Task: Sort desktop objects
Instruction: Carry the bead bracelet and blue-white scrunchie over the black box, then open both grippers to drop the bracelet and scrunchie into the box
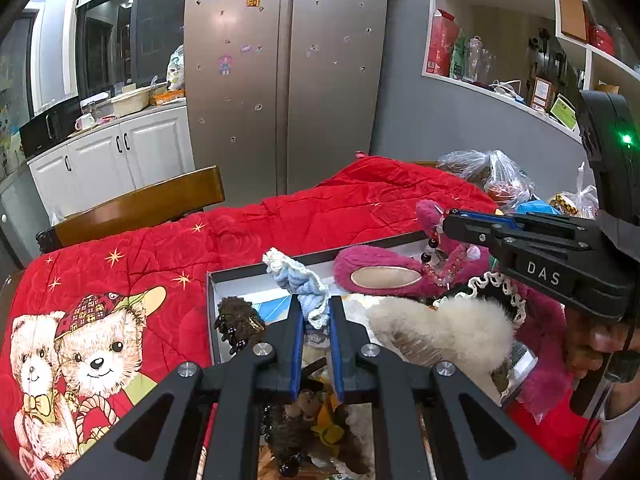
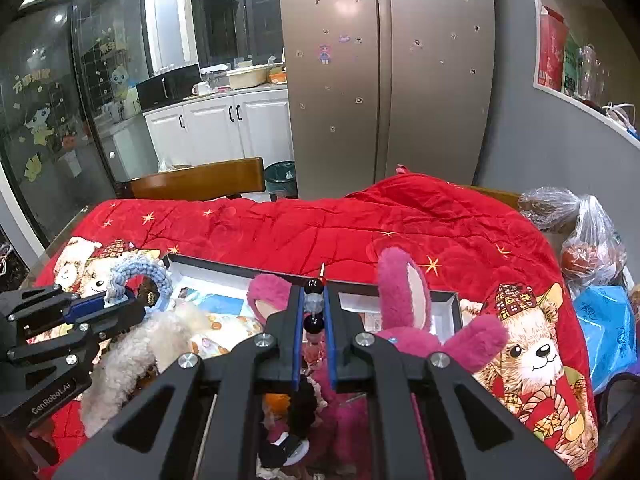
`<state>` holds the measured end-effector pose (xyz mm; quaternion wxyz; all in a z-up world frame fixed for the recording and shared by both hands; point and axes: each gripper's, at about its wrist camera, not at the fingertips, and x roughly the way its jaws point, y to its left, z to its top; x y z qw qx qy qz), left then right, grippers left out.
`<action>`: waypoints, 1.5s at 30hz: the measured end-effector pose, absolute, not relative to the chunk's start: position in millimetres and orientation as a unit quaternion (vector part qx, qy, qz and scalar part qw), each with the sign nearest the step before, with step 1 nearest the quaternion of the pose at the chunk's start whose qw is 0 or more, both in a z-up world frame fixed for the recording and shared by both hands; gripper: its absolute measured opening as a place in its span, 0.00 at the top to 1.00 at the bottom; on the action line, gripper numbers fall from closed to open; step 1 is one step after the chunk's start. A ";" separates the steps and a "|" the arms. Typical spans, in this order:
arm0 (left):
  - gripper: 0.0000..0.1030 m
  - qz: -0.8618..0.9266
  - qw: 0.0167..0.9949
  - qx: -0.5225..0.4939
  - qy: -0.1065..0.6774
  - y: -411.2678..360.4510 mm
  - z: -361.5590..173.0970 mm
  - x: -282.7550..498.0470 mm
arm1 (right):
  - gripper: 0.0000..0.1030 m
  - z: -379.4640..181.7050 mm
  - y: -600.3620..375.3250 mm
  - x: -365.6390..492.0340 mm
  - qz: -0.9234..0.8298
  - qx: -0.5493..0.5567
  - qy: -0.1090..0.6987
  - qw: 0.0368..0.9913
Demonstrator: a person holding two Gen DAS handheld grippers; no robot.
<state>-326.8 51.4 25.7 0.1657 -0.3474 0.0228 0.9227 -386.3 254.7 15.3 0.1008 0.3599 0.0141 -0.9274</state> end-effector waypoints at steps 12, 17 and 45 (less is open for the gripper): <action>0.82 0.927 0.138 -0.346 0.047 55.8 23.0 -327.0 | 0.90 11.9 258.0 -388.9 -0.929 0.360 0.018 0.082; 0.51 0.928 0.122 -0.349 0.045 53.0 21.4 -329.3 | 0.90 10.7 258.0 -390.3 -0.929 0.362 0.018 0.077; 0.00 0.932 0.077 -0.348 0.062 45.4 17.7 -334.1 | 0.00 15.9 263.6 -391.4 -0.934 0.356 -0.002 0.034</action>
